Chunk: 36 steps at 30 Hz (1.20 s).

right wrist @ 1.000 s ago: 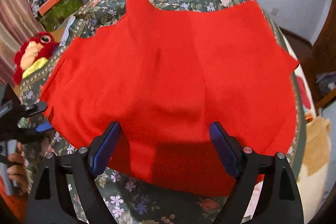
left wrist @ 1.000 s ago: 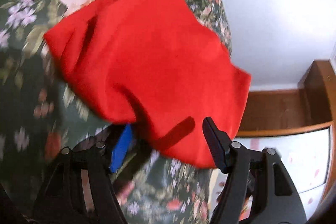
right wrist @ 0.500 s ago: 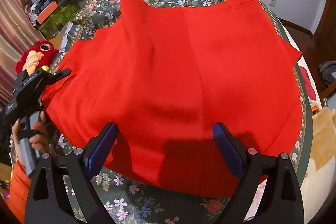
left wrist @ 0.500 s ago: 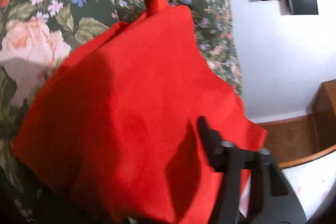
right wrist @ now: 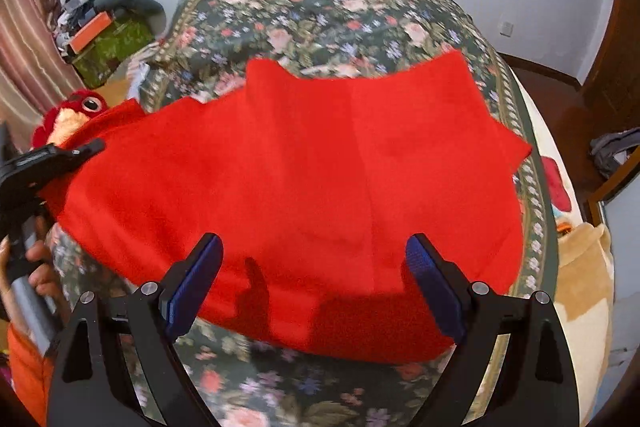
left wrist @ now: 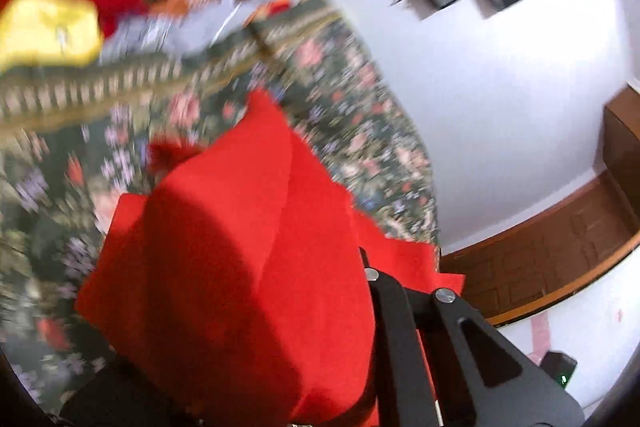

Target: Fold large clothes

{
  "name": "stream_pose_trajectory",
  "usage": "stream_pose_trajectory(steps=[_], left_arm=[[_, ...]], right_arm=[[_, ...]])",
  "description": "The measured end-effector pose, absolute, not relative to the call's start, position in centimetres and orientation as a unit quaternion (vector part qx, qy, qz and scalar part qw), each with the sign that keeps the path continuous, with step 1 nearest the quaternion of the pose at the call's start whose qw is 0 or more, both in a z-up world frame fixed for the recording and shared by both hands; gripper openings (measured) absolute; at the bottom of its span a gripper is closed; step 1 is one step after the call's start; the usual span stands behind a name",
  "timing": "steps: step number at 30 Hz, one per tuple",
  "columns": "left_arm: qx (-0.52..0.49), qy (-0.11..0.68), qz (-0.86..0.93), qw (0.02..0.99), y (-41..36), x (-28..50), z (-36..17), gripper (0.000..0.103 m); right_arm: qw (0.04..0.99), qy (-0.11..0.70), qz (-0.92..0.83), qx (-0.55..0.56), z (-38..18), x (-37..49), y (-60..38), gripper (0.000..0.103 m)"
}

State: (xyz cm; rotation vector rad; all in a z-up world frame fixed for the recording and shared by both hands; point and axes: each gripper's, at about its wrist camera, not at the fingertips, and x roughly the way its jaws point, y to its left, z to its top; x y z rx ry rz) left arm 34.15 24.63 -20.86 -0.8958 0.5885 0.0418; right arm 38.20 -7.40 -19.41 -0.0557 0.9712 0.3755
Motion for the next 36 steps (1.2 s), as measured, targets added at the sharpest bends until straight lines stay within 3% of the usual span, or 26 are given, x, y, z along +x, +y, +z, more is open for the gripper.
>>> stream_pose_trajectory(steps=[8,14,24,30,36], left_arm=[[-0.336,0.229,0.064,0.911,23.3,30.0,-14.0,0.007],[-0.291,0.246,0.058,0.923,20.6,31.4,-12.9,0.007],[-0.181,0.274,-0.022,0.944,8.7,34.8,-11.3,0.007],[-0.056,0.358,-0.116,0.925,-2.1,36.8,-14.6,0.007],[0.009,0.513,-0.213,0.832,-6.9,36.1,-23.1,0.007]], right_arm=[[0.834,0.494,0.237,-0.073,-22.7,37.6,0.0,0.091],[0.793,0.53,0.291,-0.068,-25.5,37.3,2.5,0.094],[0.844,0.488,0.218,0.044,-21.1,38.4,-11.3,0.092],[0.87,0.472,0.13,0.053,-20.5,37.7,-19.9,0.092],[0.866,0.484,0.094,0.085,-21.1,36.6,-25.0,0.092]])
